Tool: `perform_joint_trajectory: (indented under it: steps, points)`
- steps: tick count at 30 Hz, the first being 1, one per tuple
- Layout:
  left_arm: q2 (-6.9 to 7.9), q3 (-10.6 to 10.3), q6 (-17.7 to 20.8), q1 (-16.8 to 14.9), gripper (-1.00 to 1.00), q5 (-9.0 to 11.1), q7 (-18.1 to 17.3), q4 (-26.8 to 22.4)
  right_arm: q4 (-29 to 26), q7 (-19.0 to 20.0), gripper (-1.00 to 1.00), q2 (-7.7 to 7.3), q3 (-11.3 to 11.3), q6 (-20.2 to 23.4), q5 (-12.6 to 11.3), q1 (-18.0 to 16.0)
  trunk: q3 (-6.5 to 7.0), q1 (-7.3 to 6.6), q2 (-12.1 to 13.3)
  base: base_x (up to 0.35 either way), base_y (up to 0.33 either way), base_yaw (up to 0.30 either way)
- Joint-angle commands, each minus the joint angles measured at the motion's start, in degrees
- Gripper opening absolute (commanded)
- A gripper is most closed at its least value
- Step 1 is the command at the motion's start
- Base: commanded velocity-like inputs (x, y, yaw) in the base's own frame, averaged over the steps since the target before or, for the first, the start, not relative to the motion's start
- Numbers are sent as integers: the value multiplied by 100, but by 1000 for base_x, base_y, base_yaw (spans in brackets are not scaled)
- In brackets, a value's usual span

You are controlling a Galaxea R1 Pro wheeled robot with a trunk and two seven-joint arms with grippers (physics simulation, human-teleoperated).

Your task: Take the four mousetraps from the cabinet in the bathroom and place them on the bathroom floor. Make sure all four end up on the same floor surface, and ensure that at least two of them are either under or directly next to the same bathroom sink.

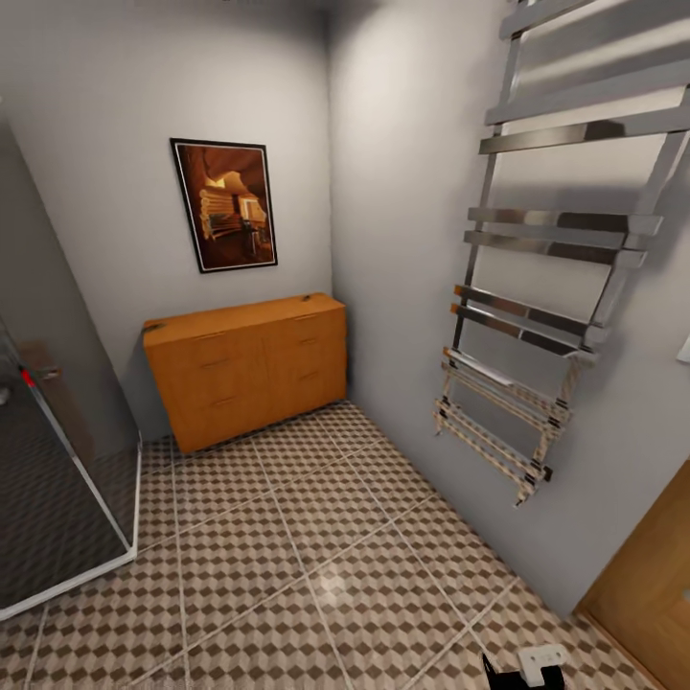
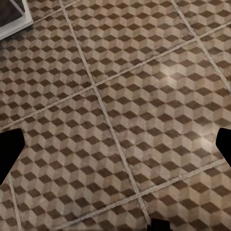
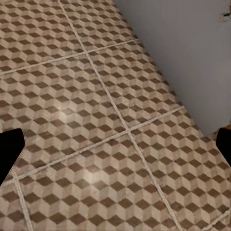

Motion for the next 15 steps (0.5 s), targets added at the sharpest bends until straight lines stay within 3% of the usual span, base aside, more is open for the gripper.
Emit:
perform_joint_trajectory:
  steps: [1,10,15]
  points:
    - [-4,-45,-19,-9,100,1,25,17,1,-7,100,-1,51,-16,-49,-3,-13,3,-13,0,0,270]
    - [-4,-45,-17,-9,100,1,25,17,1,-7,100,-1,51,-16,-49,-3,-13,3,-13,14,0,271]
    - [-4,-45,-17,-9,100,1,25,17,1,-7,100,-1,52,-14,-49,-4,-13,3,-13,134,0,270]
